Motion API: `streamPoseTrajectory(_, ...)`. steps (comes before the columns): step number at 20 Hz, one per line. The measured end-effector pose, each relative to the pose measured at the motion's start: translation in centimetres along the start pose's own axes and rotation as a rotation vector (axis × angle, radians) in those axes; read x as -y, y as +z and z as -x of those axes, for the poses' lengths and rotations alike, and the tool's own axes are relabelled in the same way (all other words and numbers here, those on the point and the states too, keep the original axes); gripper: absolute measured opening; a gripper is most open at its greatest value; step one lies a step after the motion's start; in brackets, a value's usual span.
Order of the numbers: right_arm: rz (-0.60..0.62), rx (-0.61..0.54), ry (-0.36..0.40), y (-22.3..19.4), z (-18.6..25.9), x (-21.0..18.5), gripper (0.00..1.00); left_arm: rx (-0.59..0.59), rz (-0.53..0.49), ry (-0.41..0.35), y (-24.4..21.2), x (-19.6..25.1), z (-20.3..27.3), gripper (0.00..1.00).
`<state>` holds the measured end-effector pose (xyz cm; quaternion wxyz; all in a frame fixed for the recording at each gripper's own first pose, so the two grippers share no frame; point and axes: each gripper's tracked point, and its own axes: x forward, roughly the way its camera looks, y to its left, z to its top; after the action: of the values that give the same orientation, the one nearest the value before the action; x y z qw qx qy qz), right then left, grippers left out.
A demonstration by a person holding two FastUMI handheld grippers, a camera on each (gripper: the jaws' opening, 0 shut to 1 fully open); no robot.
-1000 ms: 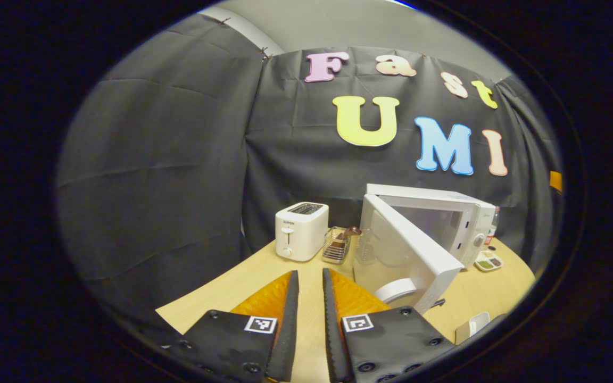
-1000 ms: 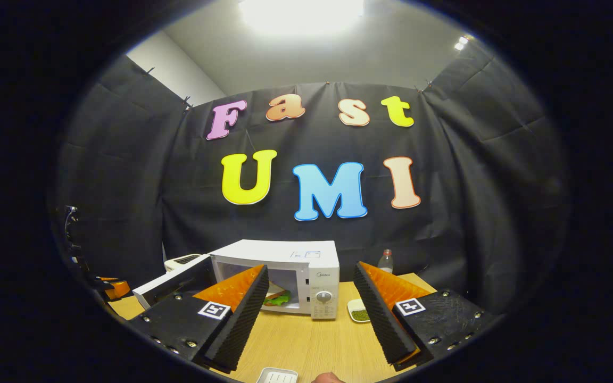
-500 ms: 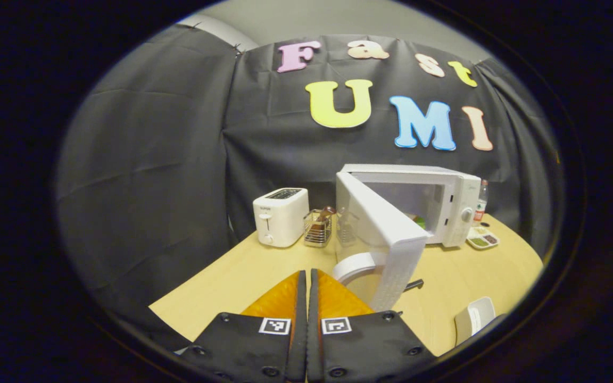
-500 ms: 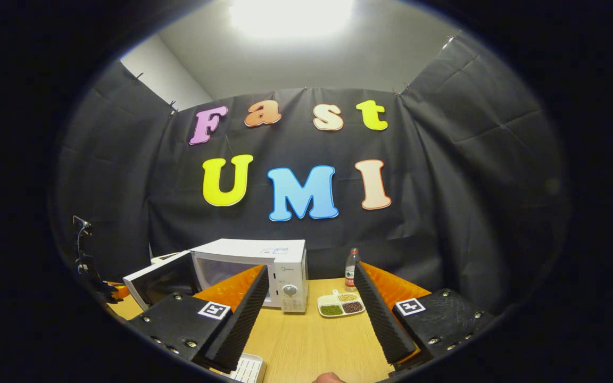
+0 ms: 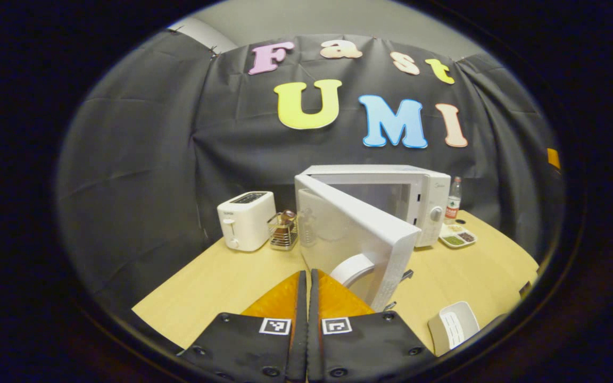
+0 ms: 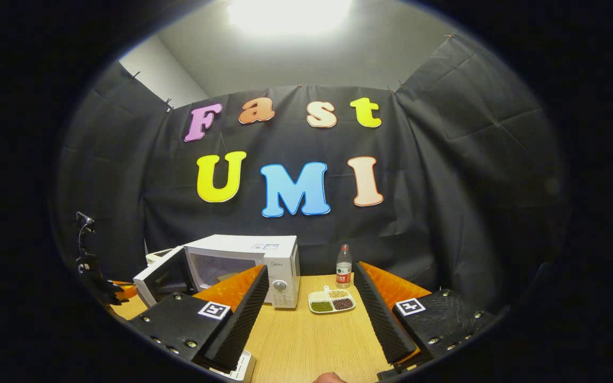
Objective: Open the microwave oven with the left hand, put the food in, and close the microwave oven.
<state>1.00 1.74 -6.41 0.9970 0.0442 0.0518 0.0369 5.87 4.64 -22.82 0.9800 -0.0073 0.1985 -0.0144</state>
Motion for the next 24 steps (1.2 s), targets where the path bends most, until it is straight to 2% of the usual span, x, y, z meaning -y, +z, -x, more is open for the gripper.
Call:
streamPoseTrajectory(5, 0.025, 0.002, 0.01, 0.3, -1.5, -1.8, 0.97, 0.003, -0.004, -0.094, 0.9, 3.0, -2.3, 0.07)
streamPoseTrajectory(11, 0.034, 0.004, -0.017, 0.6, -3.0, -3.2, 0.97, 0.012, -0.007, -0.211, 2.4, 6.2, -5.8, 0.07)
streamPoseTrajectory(18, 0.047, -0.018, -0.077, 0.1, -4.1, -3.9, 0.97, 0.024, -0.005, -0.338, 3.9, 9.7, -9.8, 0.07)
streamPoseTrajectory(24, 0.054, -0.032, -0.154, -0.2, -4.9, -3.2, 0.97, 0.034, -0.015, -0.418, 5.0, 12.6, -13.3, 0.07)
